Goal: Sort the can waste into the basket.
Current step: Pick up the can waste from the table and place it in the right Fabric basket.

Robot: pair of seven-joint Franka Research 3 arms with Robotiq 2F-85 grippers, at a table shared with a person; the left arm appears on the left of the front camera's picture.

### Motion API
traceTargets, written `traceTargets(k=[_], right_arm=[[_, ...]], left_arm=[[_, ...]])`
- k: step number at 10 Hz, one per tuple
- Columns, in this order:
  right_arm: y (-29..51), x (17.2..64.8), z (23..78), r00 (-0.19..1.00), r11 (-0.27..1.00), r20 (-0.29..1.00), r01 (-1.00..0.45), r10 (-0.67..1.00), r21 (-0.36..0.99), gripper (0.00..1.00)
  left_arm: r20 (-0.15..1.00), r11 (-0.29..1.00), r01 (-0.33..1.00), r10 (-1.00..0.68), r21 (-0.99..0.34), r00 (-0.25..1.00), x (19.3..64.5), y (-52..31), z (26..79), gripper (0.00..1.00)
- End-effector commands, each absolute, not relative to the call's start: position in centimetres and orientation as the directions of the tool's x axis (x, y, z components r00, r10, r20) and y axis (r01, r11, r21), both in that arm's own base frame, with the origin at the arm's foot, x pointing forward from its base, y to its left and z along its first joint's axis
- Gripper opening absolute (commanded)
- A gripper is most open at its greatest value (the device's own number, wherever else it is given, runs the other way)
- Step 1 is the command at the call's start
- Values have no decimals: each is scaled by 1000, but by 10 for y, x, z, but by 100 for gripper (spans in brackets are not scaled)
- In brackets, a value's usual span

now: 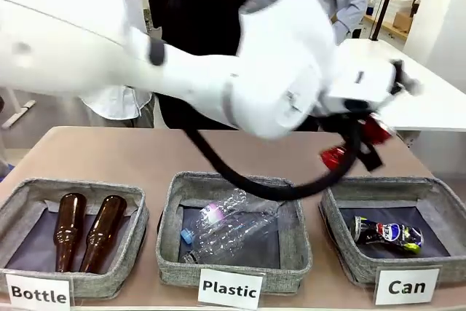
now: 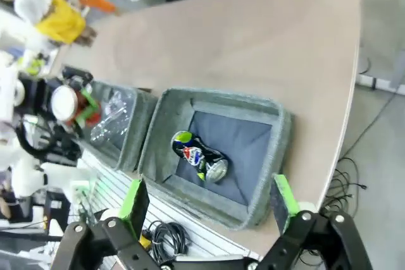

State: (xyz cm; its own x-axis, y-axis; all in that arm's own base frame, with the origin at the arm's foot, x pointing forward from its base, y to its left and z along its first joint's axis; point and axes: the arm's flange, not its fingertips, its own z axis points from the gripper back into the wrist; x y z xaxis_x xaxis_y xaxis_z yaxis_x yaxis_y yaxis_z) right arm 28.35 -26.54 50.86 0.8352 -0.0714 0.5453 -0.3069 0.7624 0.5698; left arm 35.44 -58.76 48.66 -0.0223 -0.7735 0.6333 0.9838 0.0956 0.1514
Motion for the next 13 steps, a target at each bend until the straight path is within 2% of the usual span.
traceTargets(k=[1,3,5,6,7,8,9,10,13], right_arm=[[-281,292,498,829,772,550,-281,-105,570,100],[-265,283,509,835,762,545,-307,-71,570,100],[-265,283,509,835,762,545,-307,-71,570,100],[-265,283,509,835,762,545,-307,-71,570,100],[-265,283,509,835,762,545,-307,-71,570,100],[-265,283,509,835,762,545,-307,-71,570,100],[-265,283,509,835,762,545,-307,-71,570,100],[-265,283,509,835,762,545,-307,-71,570,100],[-265,283,509,835,762,545,-307,-71,570,100]], left_arm=[[642,19,994,-765,109,-55,344,-654,475,0],[623,-47,993,-775,112,-106,325,-692,454,0],[585,-51,995,-806,84,-91,329,-701,442,0],[577,-49,995,-811,86,-90,332,-699,441,14],[570,-45,994,-816,102,-95,334,-697,440,57],[567,-39,993,-818,114,-97,334,-694,441,71],[565,-28,991,-819,132,-99,332,-692,442,61],[568,-20,988,-816,154,-105,330,-688,443,100],[578,-17,985,-808,170,-114,330,-670,449,100]])
